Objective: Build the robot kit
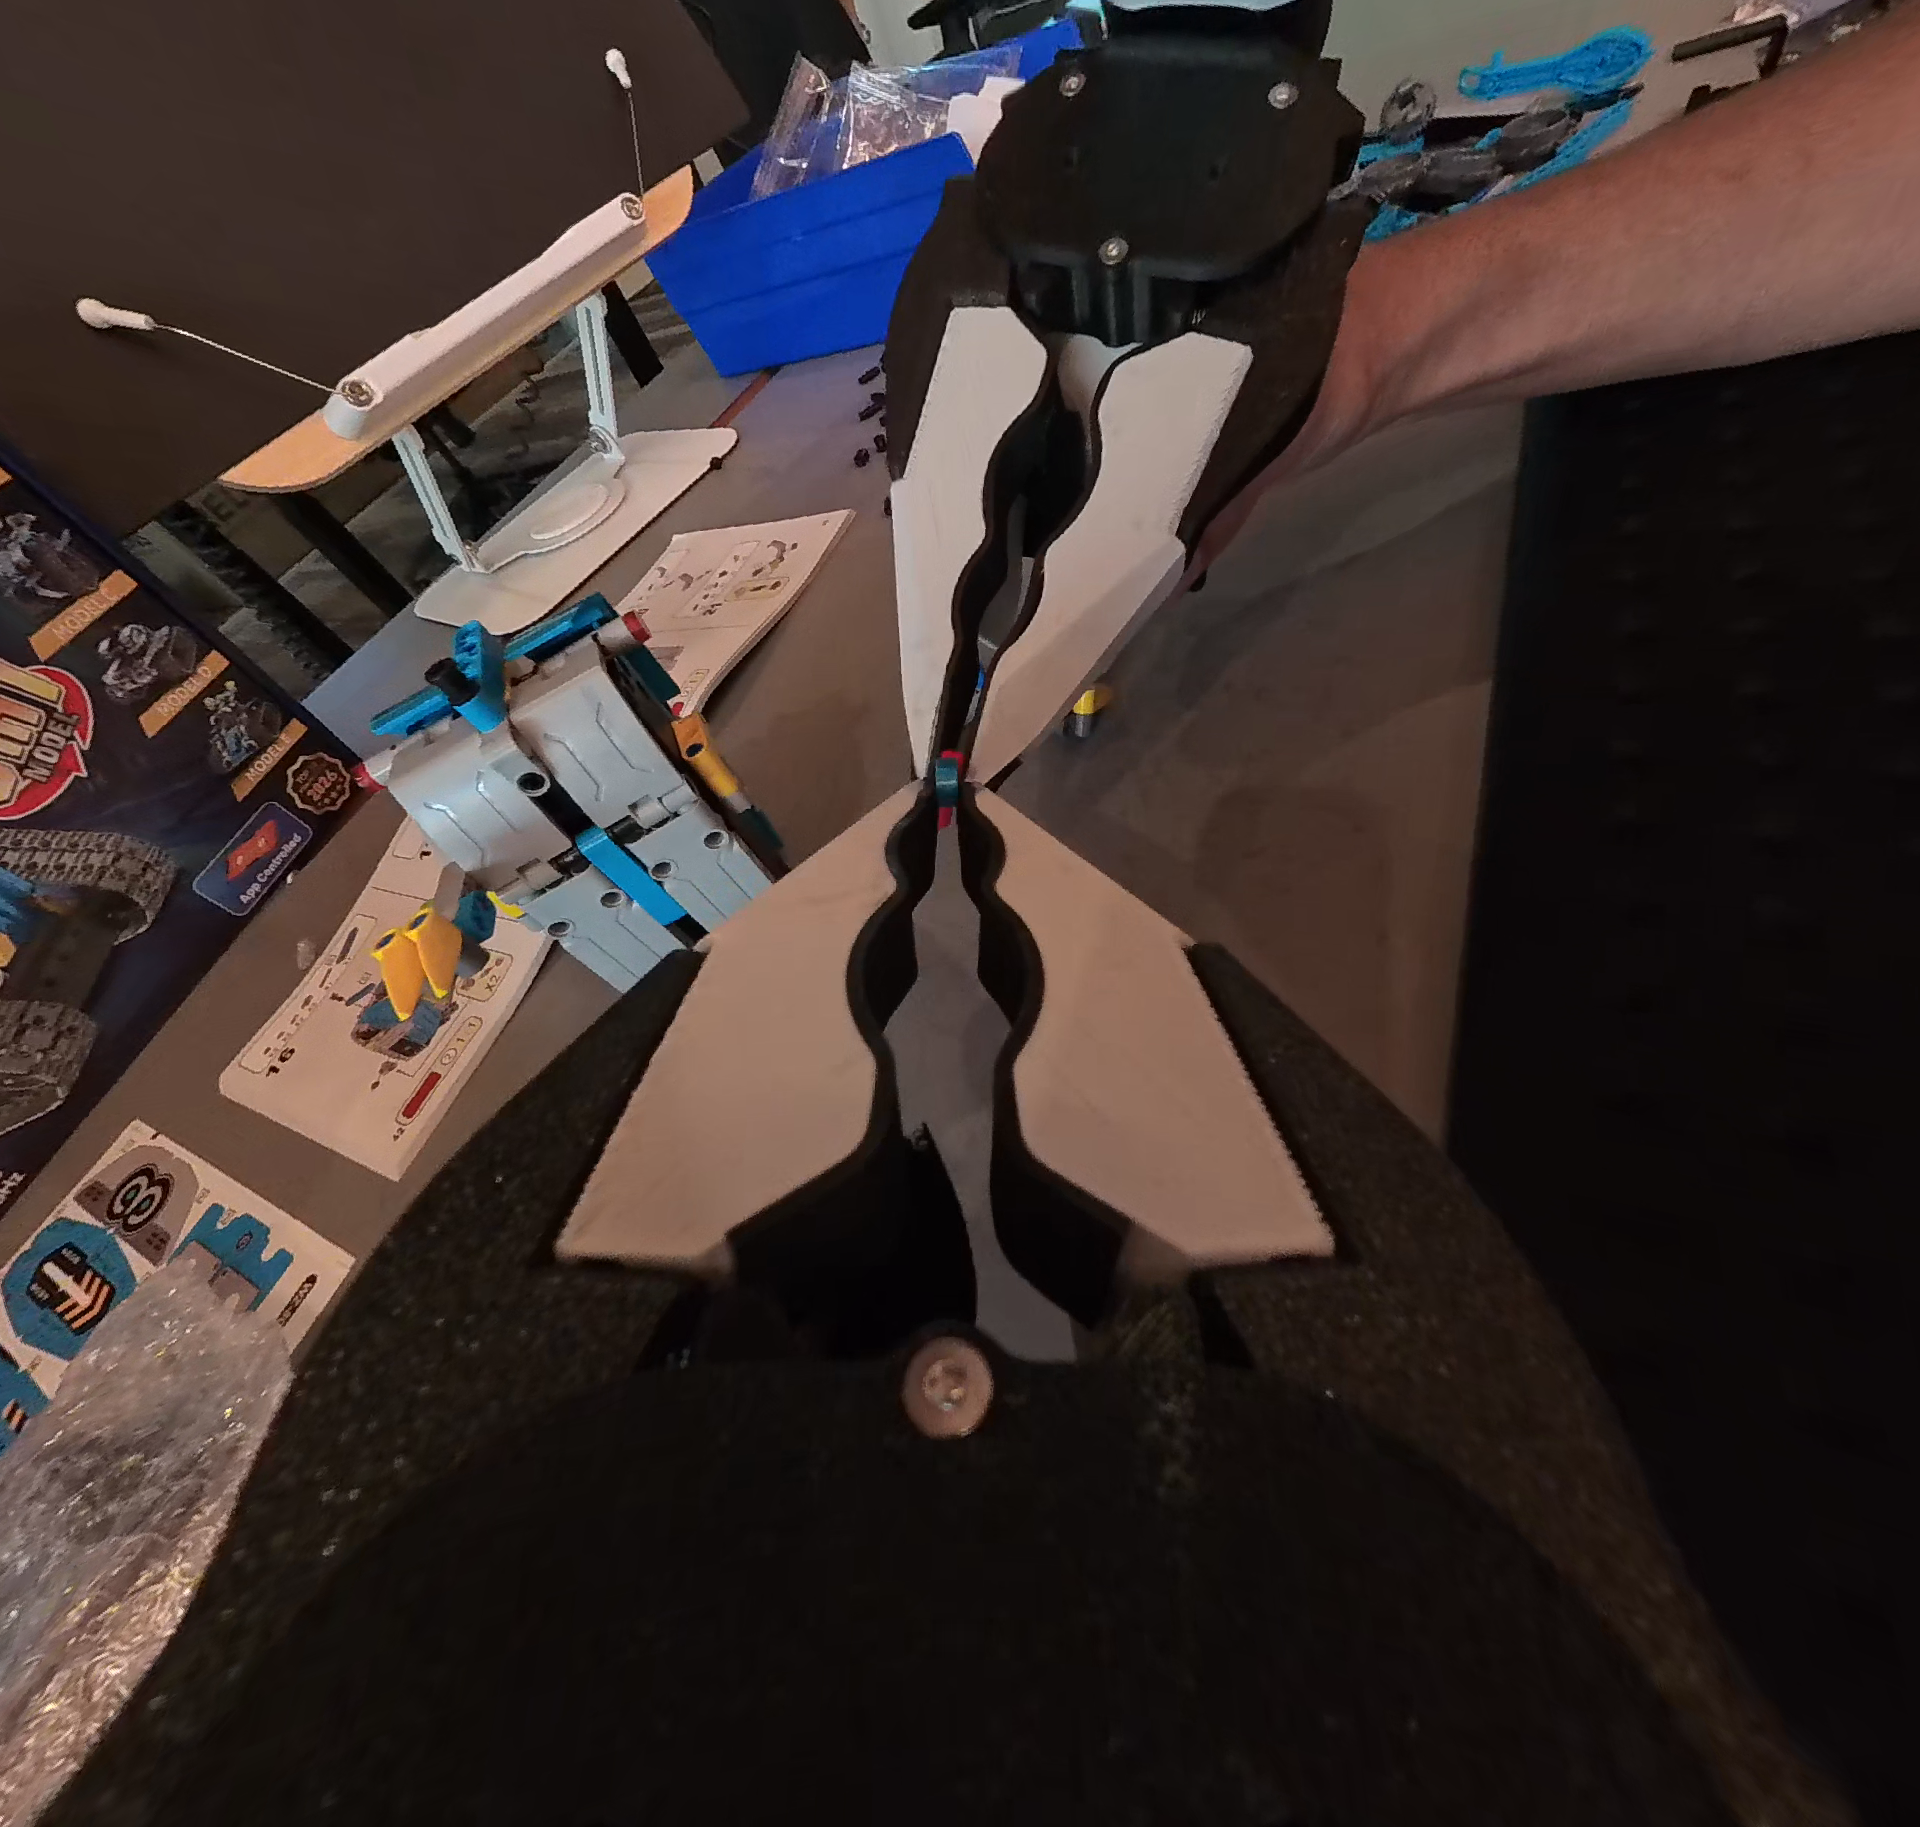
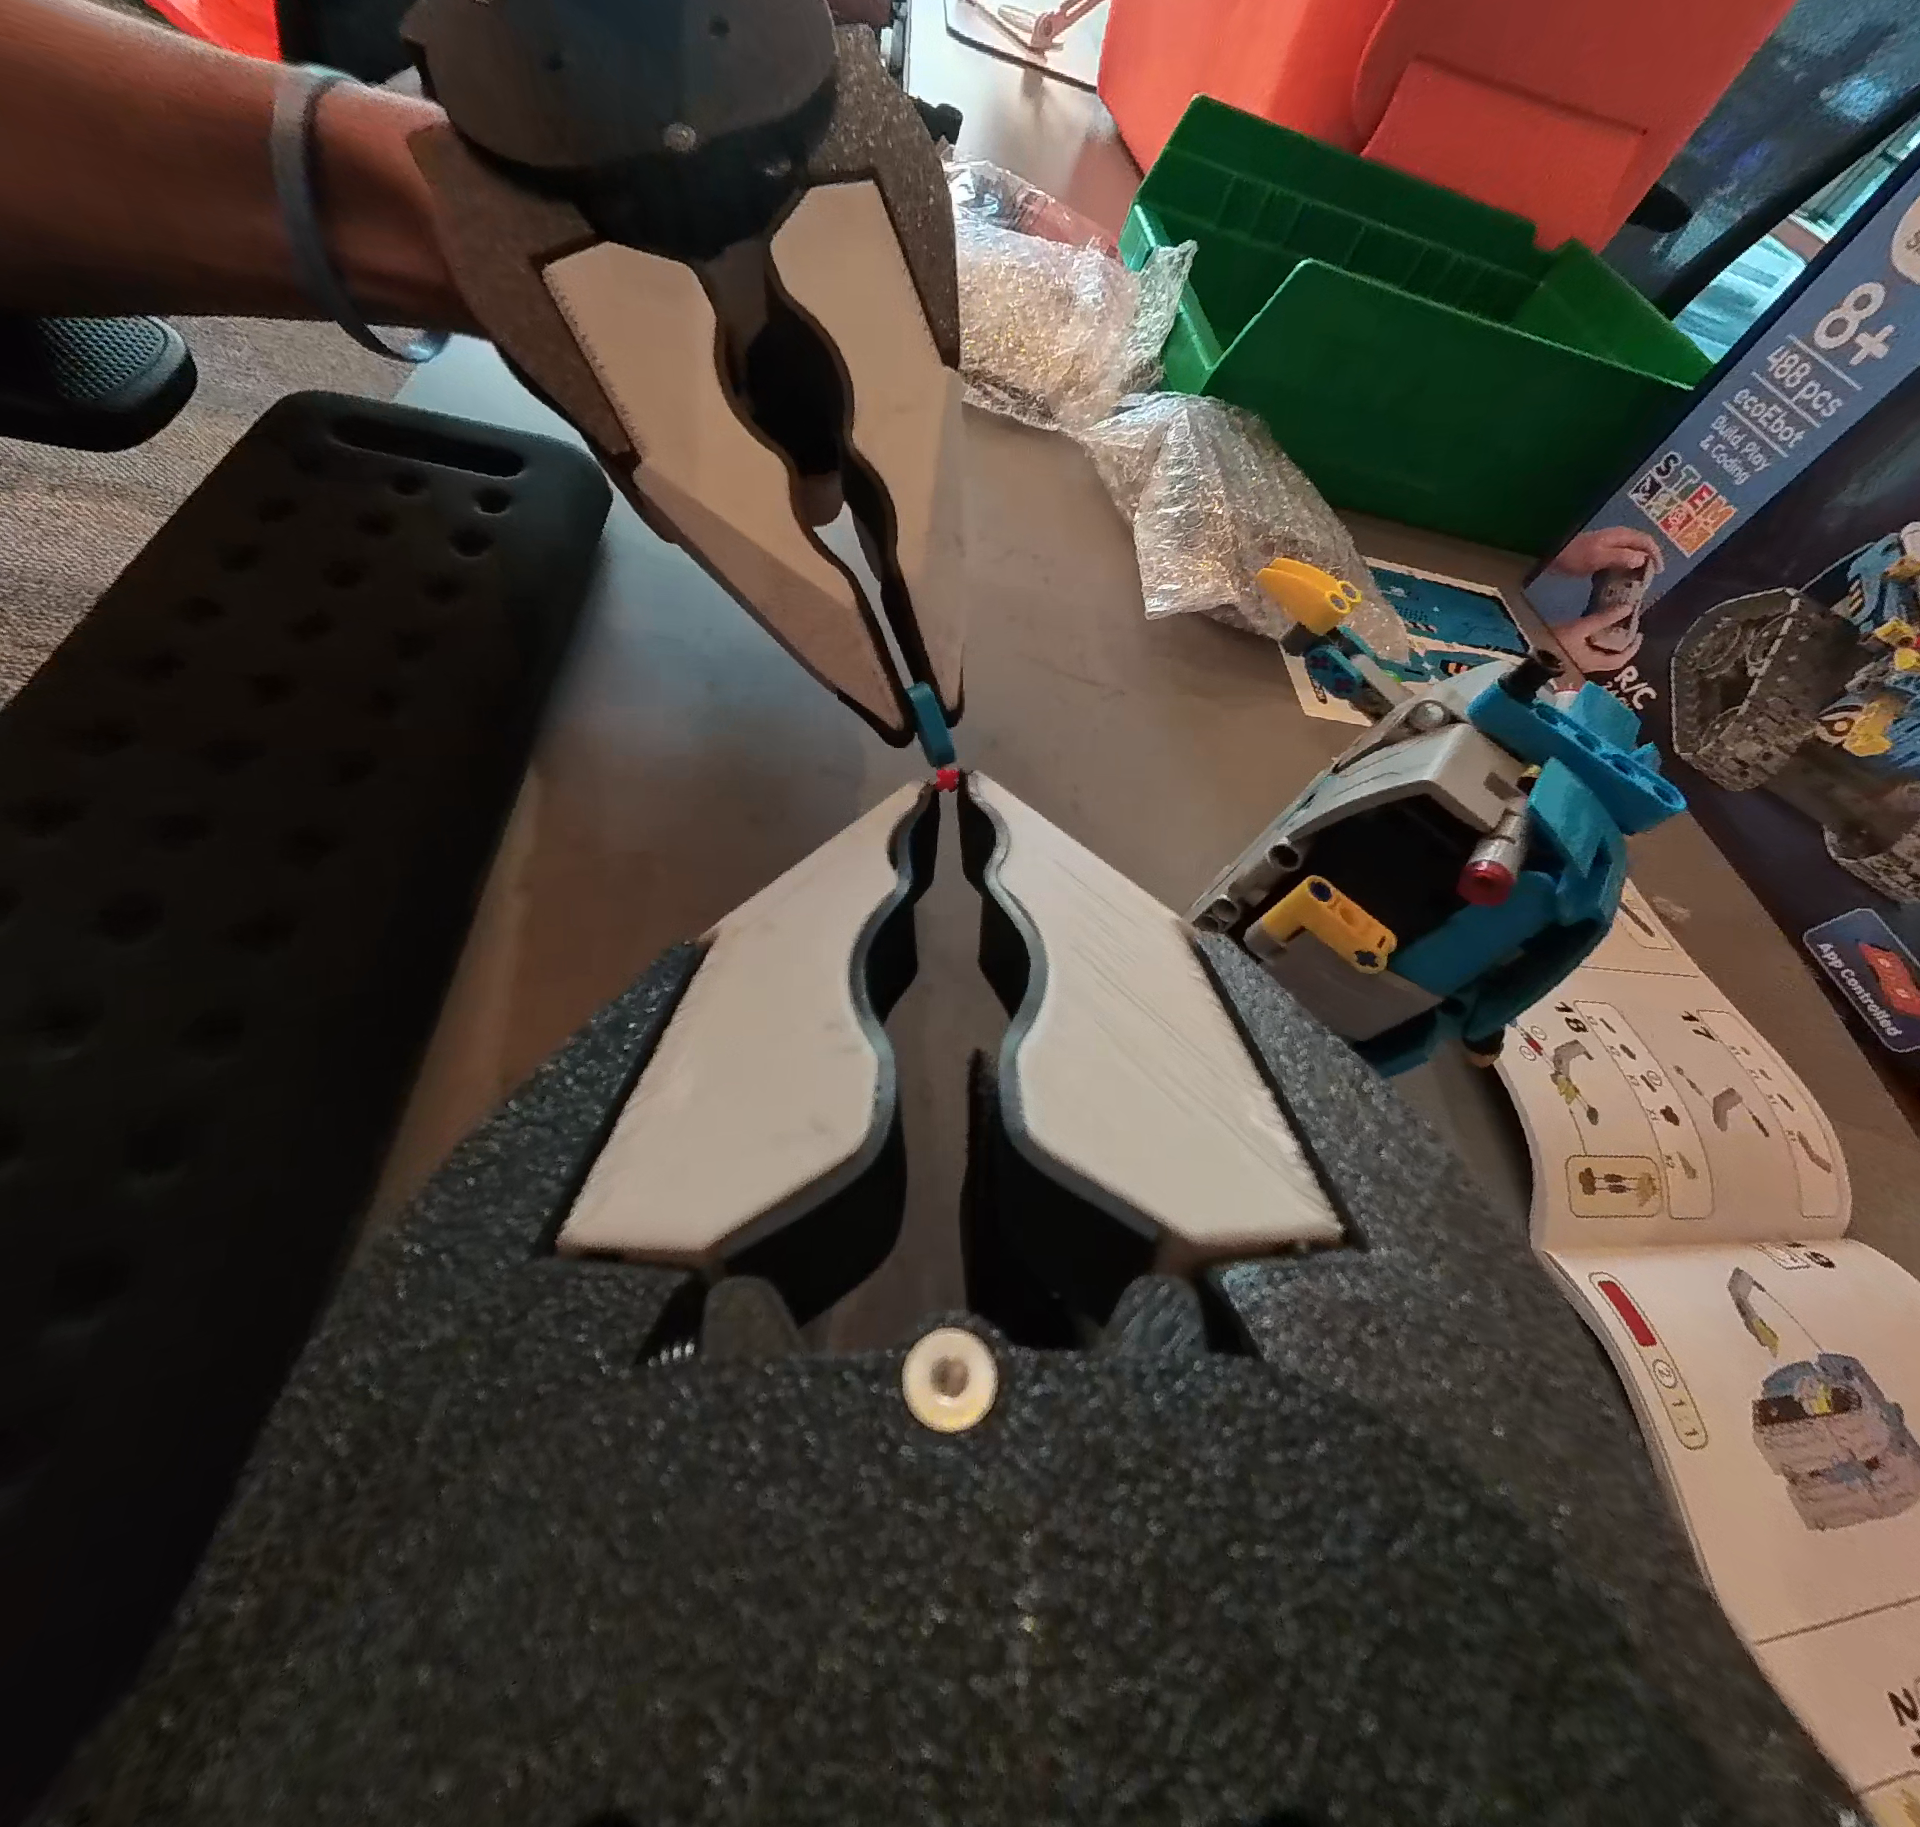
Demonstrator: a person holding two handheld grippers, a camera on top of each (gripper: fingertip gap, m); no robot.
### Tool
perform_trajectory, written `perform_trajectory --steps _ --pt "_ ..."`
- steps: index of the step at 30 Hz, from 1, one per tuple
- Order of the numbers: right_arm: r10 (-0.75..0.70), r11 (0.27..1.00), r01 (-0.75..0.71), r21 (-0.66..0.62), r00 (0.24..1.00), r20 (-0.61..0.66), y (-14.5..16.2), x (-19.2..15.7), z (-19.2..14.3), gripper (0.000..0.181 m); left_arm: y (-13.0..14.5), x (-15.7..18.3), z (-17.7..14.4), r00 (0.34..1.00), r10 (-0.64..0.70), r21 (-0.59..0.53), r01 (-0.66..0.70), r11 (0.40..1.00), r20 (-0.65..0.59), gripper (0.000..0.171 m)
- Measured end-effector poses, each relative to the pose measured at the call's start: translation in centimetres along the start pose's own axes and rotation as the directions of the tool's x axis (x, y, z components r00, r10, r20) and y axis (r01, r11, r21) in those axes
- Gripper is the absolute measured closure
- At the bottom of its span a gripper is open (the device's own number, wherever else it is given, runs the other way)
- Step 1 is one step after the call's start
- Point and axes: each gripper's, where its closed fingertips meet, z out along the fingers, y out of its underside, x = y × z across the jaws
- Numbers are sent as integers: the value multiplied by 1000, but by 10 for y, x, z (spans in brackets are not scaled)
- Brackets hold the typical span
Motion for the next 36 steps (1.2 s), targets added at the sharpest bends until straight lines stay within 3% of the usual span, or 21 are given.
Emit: perform_trajectory --steps 15,24,29,33,36 --pt "-51 998 52 -33 998 24 5 -8 2 177 3 6 1 999 -6 -12 6 1000 -34 169" --pt "43 999 -44 14 997 65 -1 -8 0 177 0 5 -1 1000 12 12 -12 1000 -23 168" --pt "237 963 -256 84 953 188 -11 -9 -7 177 -7 5 0 994 105 38 -107 994 35 168" --pt "312 942 -332 56 922 230 -6 -9 -7 177 -3 5 4 963 256 -48 -252 967 90 168" --pt "289 954 -298 21 938 192 1 -7 -4 177 4 4 7 921 373 -150 -355 923 112 168"
